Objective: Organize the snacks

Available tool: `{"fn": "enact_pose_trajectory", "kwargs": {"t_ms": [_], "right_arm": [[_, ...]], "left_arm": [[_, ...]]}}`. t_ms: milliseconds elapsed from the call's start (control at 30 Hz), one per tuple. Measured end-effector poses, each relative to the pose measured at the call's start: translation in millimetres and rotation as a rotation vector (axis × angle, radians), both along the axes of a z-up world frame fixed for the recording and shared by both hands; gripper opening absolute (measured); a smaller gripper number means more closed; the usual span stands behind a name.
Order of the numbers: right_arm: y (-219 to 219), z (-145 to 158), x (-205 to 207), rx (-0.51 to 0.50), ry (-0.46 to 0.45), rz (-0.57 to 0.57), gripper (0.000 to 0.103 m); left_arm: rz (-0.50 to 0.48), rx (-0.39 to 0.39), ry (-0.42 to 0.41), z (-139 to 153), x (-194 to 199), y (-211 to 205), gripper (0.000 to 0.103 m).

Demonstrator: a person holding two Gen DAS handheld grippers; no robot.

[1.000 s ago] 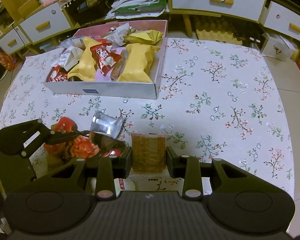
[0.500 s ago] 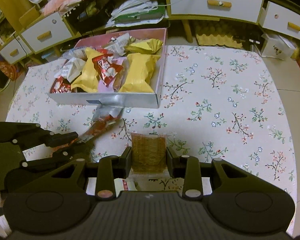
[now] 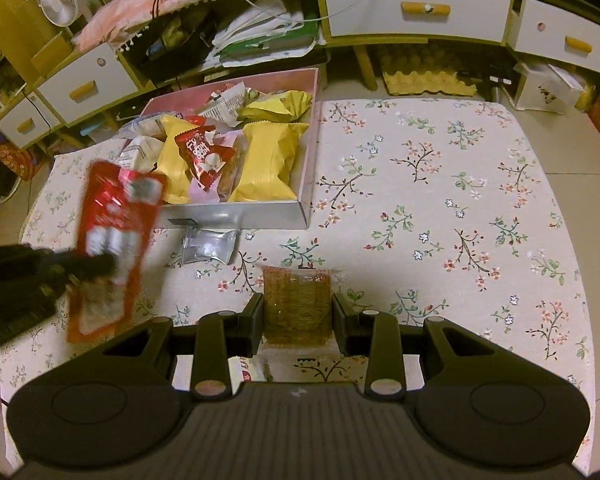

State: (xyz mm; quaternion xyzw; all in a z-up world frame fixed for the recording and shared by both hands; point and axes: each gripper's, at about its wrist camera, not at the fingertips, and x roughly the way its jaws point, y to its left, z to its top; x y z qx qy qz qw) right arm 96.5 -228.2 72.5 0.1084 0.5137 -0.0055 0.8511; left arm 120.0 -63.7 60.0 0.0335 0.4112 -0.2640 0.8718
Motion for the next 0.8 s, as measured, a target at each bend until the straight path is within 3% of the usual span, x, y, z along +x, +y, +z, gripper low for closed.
{"fn": "enact_pose_trajectory", "kwargs": {"t_ms": [400,700,800], "right_arm": [[14,-3,6,0.004,-0.001,0.036,0.032],[19,3,28,0.038,-0.057,0.022,0.032],[20,6,40,0.042,-0.096,0.018,0.032]], "left_arm": [[0.272,-0.269,0.019,17,30,66,0.012],[0.252,-0.408,0.038,23,53,57,0.012],[0.237,-0.421,0.053,21,63,44,0.012]]}}
